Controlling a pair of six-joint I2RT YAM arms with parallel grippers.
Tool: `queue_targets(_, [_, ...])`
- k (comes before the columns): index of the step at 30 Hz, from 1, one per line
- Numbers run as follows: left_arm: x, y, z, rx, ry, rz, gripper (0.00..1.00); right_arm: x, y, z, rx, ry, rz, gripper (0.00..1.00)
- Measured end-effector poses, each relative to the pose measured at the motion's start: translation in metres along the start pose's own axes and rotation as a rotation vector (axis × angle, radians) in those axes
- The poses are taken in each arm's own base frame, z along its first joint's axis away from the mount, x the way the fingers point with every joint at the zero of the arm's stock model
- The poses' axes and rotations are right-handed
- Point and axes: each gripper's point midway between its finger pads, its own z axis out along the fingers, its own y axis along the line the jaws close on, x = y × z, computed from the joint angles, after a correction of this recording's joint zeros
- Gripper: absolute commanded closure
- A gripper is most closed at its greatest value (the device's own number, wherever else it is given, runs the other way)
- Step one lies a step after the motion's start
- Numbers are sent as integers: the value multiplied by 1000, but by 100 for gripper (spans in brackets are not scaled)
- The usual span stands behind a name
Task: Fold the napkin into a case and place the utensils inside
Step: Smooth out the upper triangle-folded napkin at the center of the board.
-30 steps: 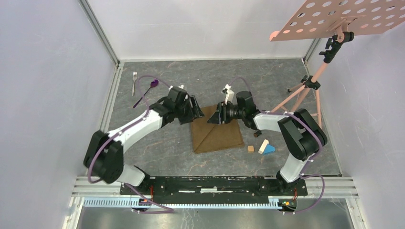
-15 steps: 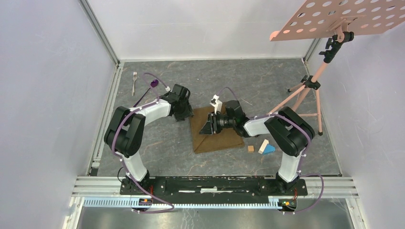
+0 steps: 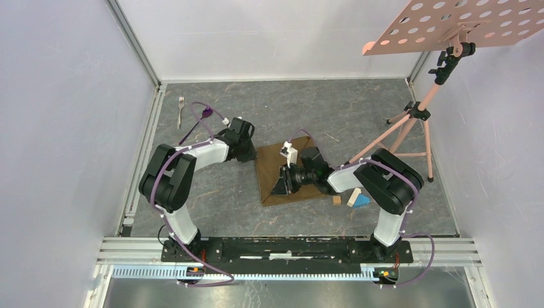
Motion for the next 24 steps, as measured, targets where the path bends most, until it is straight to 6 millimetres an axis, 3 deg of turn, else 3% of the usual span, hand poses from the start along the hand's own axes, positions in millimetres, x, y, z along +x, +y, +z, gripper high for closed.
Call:
queue_targets(8, [5, -3, -3, 39, 4, -1, 78, -17, 21, -5, 8, -25, -67, 61])
queue_targets(12, [8, -3, -4, 48, 15, -1, 79, -21, 30, 7, -16, -21, -87, 64])
queue_targets(15, [9, -3, -4, 49, 16, -1, 80, -9, 28, 21, -29, 5, -74, 73])
queue_targets(18, [9, -2, -4, 48, 17, -1, 81, 11, 22, 24, -25, 34, -35, 74])
queue_targets(21, [10, -2, -4, 50, 21, -1, 81, 18, 25, 18, -34, 26, -42, 73])
queue_targets(24, [10, -2, -5, 54, 24, -2, 81, 19, 28, 11, -25, 34, -54, 64])
